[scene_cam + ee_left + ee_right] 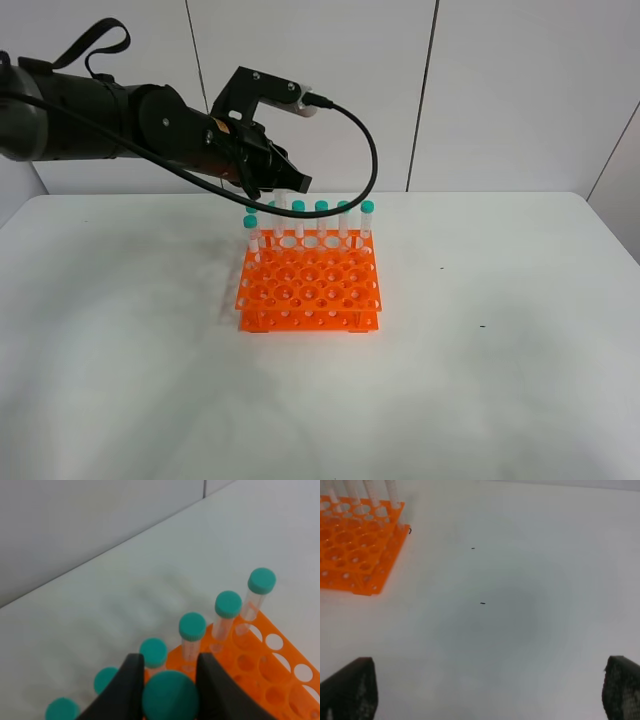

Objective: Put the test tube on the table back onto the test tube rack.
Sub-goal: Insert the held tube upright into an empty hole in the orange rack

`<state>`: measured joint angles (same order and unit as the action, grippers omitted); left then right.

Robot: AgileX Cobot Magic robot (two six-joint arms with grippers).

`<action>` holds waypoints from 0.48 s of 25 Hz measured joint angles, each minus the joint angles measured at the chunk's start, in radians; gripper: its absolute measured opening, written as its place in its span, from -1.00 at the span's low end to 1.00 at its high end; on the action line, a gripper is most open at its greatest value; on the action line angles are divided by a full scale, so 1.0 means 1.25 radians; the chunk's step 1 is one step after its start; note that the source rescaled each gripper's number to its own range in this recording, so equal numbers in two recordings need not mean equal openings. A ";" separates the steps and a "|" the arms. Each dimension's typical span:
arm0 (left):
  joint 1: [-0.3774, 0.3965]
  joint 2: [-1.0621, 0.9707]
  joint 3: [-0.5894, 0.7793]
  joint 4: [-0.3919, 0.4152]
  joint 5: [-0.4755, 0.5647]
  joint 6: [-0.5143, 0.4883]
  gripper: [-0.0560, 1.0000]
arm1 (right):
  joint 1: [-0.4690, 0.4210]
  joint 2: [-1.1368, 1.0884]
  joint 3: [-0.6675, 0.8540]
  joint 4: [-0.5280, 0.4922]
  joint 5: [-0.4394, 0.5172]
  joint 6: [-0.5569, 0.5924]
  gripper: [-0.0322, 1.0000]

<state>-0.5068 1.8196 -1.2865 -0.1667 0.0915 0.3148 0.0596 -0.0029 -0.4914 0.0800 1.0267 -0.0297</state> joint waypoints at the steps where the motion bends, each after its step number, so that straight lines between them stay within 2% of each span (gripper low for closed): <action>1: 0.000 0.005 0.000 0.000 -0.001 -0.001 -0.89 | 0.000 0.000 0.000 0.000 0.000 0.000 1.00; 12: 0.000 0.032 0.031 0.006 -0.060 -0.019 -0.89 | 0.000 0.000 0.000 0.000 0.000 0.000 1.00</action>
<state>-0.5068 1.8591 -1.2473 -0.1596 0.0167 0.2907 0.0596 -0.0029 -0.4914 0.0800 1.0267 -0.0297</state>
